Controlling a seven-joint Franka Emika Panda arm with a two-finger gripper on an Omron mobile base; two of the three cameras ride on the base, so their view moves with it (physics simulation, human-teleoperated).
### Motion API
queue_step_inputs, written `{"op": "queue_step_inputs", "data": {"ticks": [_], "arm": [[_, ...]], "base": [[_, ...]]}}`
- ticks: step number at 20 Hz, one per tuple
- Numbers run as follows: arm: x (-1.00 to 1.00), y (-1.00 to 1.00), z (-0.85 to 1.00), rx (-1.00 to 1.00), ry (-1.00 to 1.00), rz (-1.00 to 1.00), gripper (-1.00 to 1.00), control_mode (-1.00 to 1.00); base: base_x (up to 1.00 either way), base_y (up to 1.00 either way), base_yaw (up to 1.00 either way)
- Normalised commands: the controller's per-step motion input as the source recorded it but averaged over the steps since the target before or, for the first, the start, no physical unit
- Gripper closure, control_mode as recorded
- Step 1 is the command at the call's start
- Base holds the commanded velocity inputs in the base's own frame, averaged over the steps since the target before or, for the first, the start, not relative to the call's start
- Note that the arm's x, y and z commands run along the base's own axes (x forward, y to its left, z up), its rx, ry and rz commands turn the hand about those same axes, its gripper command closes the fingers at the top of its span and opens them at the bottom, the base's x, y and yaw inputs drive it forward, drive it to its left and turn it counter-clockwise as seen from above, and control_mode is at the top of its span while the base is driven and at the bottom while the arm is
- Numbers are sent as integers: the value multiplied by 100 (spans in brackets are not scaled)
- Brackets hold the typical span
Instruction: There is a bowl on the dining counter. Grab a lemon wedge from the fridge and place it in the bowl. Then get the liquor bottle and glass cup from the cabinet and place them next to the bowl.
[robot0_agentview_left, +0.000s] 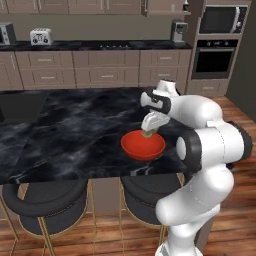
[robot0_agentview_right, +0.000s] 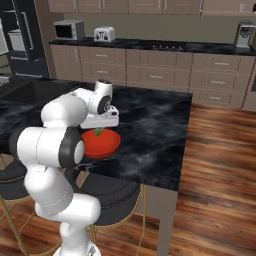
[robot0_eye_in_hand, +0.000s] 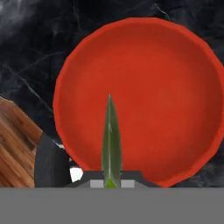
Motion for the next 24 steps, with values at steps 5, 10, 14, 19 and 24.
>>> {"op": "queue_step_inputs", "data": {"ticks": [5, 10, 14, 19, 24], "arm": [[28, 5, -42, -2, 0, 4, 100, -100], [3, 8, -39, -3, 0, 3, 100, -100], [11, 14, -36, -3, 0, 1, 100, -100], [18, 13, -28, -2, 0, 1, 100, -100], [22, 5, -25, 0, 0, 2, 100, -100]], "base": [[0, 0, 0], [0, 0, 0], [0, 0, 0], [0, 0, 0], [0, 0, 0]]}}
